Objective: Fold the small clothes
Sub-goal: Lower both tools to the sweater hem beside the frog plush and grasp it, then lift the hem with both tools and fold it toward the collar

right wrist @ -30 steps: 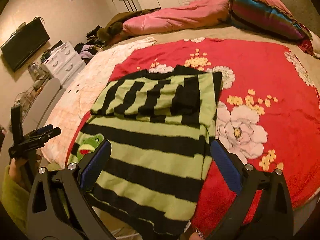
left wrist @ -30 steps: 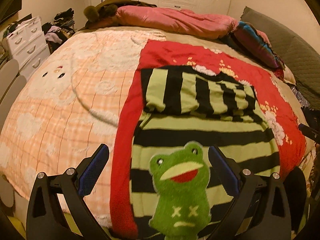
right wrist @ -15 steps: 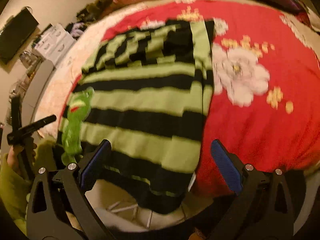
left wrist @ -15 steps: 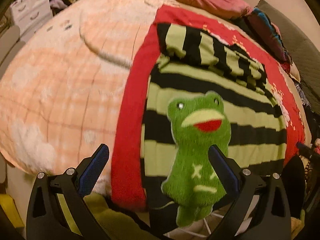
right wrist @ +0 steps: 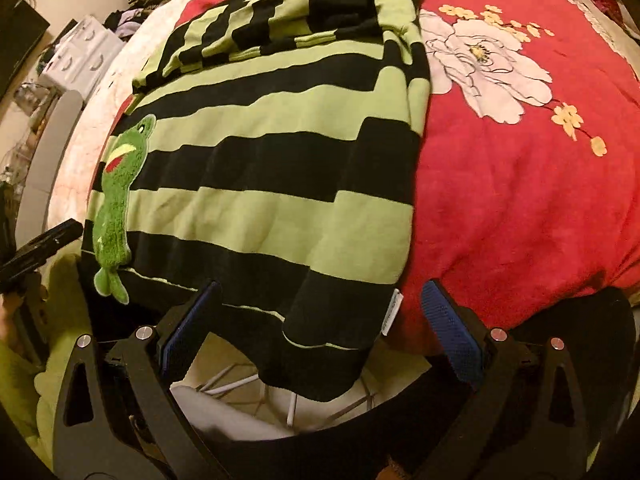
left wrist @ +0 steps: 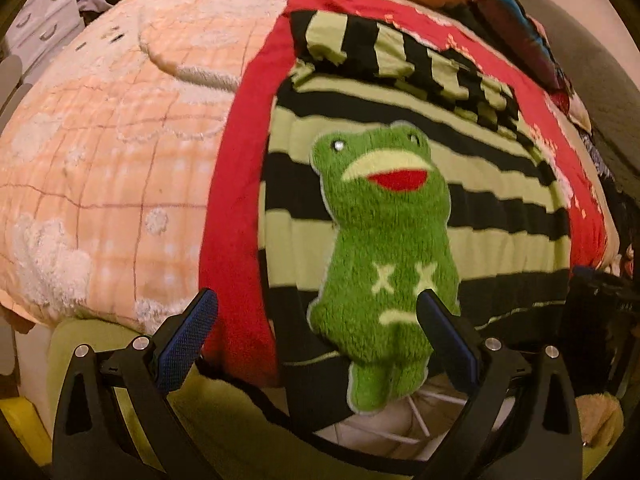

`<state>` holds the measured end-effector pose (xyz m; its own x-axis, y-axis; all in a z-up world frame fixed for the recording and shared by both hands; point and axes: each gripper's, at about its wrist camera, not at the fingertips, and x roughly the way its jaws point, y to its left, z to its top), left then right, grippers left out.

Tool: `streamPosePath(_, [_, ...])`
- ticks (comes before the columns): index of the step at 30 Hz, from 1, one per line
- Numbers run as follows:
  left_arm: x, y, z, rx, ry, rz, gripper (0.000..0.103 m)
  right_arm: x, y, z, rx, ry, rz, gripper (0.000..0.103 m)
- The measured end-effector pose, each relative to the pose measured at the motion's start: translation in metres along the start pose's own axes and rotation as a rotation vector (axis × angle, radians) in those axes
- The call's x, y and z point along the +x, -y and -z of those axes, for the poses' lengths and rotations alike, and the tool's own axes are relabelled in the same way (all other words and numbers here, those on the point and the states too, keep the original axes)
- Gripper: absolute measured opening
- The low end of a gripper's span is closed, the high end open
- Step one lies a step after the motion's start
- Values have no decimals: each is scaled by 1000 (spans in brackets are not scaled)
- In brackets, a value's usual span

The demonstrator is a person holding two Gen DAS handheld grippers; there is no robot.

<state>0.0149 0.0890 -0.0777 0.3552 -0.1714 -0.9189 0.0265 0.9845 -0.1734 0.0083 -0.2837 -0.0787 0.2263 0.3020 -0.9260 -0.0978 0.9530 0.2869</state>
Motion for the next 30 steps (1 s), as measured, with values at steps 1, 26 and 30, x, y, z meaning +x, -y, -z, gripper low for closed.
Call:
streamPosePath(1, [2, -1, 1, -2, -9, -1, 98, 1, 0, 0, -2, -4, 2, 94])
streamPosePath(26, [7, 9, -1, 18, -38, 147, 13, -6, 23, 5, 106, -60, -243, 7])
streamPosePath(30, [-17, 16, -12, 28, 35, 223, 13, -31, 14, -4, 51, 22, -334, 7])
